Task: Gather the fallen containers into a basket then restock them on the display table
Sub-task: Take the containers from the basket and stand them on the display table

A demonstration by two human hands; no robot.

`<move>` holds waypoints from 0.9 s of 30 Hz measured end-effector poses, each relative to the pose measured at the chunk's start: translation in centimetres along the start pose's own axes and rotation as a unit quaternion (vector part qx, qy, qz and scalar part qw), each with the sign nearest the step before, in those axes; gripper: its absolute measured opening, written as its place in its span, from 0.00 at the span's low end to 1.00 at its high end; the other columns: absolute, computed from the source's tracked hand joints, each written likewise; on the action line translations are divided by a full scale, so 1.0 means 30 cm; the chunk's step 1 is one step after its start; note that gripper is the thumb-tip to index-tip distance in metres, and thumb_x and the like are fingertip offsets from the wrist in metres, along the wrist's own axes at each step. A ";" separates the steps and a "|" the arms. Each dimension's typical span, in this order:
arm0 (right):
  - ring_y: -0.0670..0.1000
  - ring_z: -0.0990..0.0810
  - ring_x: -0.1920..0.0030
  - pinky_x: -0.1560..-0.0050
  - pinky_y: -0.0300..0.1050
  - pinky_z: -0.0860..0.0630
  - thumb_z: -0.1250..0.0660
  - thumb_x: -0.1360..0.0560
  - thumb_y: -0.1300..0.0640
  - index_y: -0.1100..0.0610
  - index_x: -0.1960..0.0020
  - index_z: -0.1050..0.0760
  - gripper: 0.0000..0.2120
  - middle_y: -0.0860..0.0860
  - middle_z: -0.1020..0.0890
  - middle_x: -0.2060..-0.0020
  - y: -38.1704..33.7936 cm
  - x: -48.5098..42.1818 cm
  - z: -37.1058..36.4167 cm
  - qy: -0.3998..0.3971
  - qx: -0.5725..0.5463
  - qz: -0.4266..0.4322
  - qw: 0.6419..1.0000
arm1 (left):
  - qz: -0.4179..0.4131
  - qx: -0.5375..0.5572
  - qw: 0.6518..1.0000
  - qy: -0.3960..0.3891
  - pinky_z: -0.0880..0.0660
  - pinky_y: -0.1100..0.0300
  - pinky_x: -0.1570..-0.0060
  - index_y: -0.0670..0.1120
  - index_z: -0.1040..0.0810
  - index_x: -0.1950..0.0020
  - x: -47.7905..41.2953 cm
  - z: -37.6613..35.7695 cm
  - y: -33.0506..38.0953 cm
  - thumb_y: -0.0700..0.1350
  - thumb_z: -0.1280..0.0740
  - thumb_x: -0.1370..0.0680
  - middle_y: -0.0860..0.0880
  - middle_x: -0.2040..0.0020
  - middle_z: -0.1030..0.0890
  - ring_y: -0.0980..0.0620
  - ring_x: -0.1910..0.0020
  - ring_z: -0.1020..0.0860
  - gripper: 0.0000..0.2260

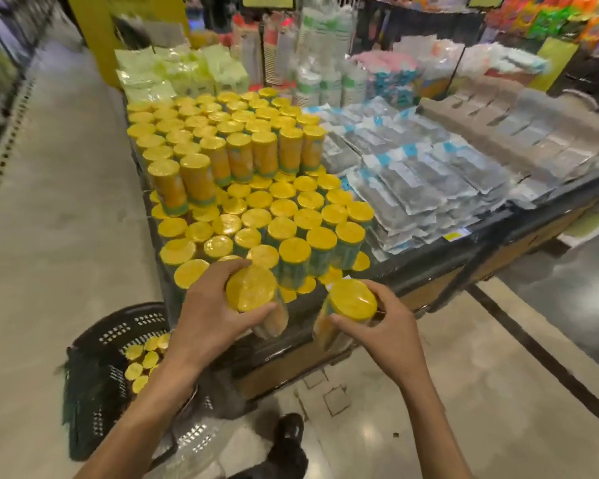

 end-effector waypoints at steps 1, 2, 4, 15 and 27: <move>0.37 0.21 0.47 0.49 0.33 0.24 0.18 0.38 0.48 0.43 0.39 0.25 0.30 0.38 0.19 0.48 0.001 -0.052 -0.013 -0.014 -0.002 0.002 1.000 | 0.009 0.003 1.000 0.007 0.28 0.61 0.44 0.53 0.26 0.34 -0.027 -0.002 -0.011 0.69 0.26 0.38 0.59 0.40 0.25 0.60 0.42 0.27 0.37; 0.37 0.21 0.48 0.49 0.33 0.24 0.18 0.38 0.48 0.42 0.40 0.25 0.29 0.37 0.19 0.48 0.000 -0.104 -0.026 -0.026 -0.003 0.004 1.000 | 0.018 0.007 1.000 0.015 0.28 0.62 0.45 0.54 0.26 0.34 -0.055 -0.004 -0.021 0.69 0.26 0.37 0.60 0.40 0.25 0.60 0.42 0.27 0.36; 0.38 0.20 0.47 0.47 0.37 0.22 0.17 0.38 0.48 0.41 0.41 0.25 0.29 0.38 0.19 0.48 -0.005 -0.213 -0.059 -0.040 -0.003 0.011 0.999 | 0.027 0.013 0.999 0.034 0.28 0.64 0.46 0.56 0.27 0.35 -0.120 -0.011 -0.041 0.68 0.24 0.37 0.61 0.41 0.25 0.61 0.42 0.27 0.35; 0.36 0.21 0.46 0.47 0.40 0.22 0.20 0.40 0.38 0.42 0.38 0.25 0.33 0.35 0.19 0.47 -0.071 -0.794 -0.235 -0.158 0.038 0.086 0.983 | 0.091 -0.057 0.993 0.040 0.29 0.59 0.43 0.53 0.27 0.34 -0.541 -0.064 -0.215 0.73 0.28 0.40 0.58 0.39 0.25 0.58 0.40 0.27 0.41; 0.43 0.23 0.44 0.45 0.46 0.22 0.22 0.39 0.35 0.45 0.39 0.25 0.33 0.42 0.21 0.44 -0.113 -1.290 -0.411 -0.261 0.103 0.166 0.945 | 0.174 -0.155 0.972 0.027 0.32 0.61 0.48 0.51 0.26 0.35 -0.881 -0.078 -0.370 0.63 0.23 0.38 0.53 0.39 0.24 0.57 0.43 0.28 0.35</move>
Point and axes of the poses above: each hand's wrist, its own x-axis away from the middle knuckle, its own z-axis out of the back of the hand, y = z × x, the point moved 5 cm from there along -x, towards the middle knuckle
